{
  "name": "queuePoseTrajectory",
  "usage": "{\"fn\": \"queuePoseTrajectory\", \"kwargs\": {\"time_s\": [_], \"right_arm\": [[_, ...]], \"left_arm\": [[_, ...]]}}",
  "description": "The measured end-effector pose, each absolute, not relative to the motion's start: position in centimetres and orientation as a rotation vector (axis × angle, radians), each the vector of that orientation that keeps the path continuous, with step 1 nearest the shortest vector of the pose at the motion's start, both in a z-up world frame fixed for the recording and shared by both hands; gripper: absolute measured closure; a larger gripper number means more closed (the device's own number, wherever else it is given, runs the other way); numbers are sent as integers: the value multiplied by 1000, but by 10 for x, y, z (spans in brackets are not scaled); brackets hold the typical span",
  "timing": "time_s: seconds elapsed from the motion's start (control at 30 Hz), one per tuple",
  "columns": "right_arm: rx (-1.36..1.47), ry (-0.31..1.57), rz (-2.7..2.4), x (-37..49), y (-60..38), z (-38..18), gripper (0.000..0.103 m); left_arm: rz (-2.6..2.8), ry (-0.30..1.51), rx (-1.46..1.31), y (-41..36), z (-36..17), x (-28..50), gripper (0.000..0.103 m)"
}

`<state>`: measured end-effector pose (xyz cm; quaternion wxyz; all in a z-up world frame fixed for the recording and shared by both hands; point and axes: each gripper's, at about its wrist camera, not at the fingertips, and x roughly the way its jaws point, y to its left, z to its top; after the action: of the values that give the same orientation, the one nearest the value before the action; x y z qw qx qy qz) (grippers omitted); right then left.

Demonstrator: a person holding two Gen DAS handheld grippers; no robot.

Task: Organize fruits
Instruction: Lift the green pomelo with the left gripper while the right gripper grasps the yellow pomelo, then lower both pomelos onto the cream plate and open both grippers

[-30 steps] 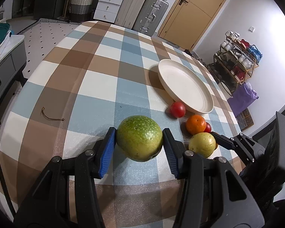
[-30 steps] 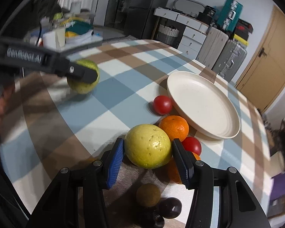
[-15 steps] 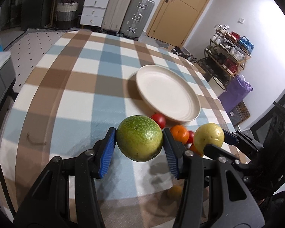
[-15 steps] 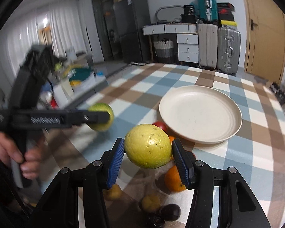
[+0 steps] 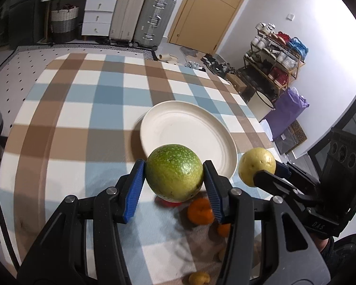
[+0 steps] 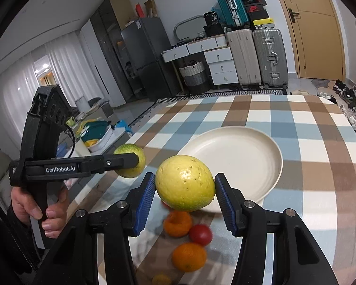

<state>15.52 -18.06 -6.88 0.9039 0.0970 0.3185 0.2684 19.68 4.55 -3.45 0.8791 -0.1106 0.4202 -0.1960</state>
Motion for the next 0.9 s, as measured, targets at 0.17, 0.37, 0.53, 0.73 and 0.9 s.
{"fn": "queuePoseTrajectory", "kwargs": {"time_s": [0.17, 0.37, 0.53, 0.73, 0.9], "right_arm": [[223, 656, 548, 179, -190, -66, 51], [269, 683, 532, 213, -202, -73, 51], [269, 708, 514, 238, -206, -81, 51], [226, 746, 481, 263, -204, -96, 51], [252, 791, 482, 282, -209, -112, 51]], "left_arm": [[-435, 895, -202, 24, -34, 225, 56], [-442, 932, -222, 10, -42, 263, 57], [-440, 964, -207, -1, -54, 293, 56], [-443, 1003, -189, -14, -75, 321, 56], [-444, 1033, -176, -23, -91, 341, 56]]}}
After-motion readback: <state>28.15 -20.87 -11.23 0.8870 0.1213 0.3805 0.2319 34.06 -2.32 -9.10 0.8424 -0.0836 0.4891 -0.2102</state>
